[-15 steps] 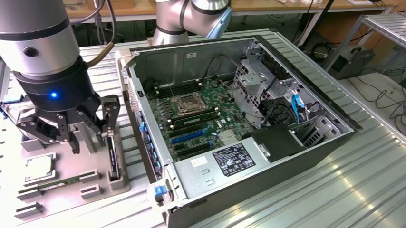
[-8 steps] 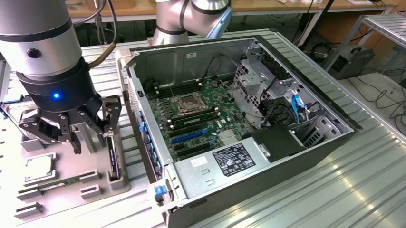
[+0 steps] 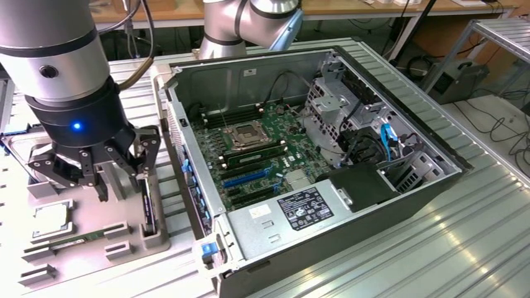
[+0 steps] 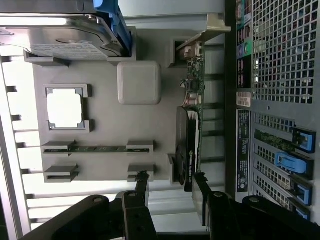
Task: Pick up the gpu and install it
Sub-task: 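Pick up the gpu and move the gpu toward the slot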
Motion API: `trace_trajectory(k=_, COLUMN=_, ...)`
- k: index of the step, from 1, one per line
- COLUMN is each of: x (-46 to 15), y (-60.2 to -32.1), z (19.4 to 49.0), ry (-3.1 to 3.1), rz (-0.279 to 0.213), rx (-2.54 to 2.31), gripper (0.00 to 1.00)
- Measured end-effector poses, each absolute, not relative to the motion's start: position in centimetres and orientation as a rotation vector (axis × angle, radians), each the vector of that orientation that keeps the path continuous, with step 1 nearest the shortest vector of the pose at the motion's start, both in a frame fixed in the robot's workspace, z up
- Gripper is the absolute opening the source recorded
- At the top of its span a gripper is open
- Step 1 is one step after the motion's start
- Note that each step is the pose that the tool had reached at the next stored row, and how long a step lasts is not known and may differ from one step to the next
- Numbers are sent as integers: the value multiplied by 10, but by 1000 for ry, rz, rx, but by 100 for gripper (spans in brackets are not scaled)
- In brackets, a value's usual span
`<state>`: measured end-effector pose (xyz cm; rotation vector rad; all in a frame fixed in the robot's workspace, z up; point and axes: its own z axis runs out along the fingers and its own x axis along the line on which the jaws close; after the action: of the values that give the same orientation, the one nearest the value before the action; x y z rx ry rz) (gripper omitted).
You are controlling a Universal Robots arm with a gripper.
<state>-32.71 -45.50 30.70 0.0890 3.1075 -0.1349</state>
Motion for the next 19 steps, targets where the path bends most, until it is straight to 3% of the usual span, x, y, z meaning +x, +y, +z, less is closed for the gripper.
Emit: trace_trajectory(k=19, x=-321, y=-455, z=303, ry=3107, rz=-135, rx=89, gripper=48)
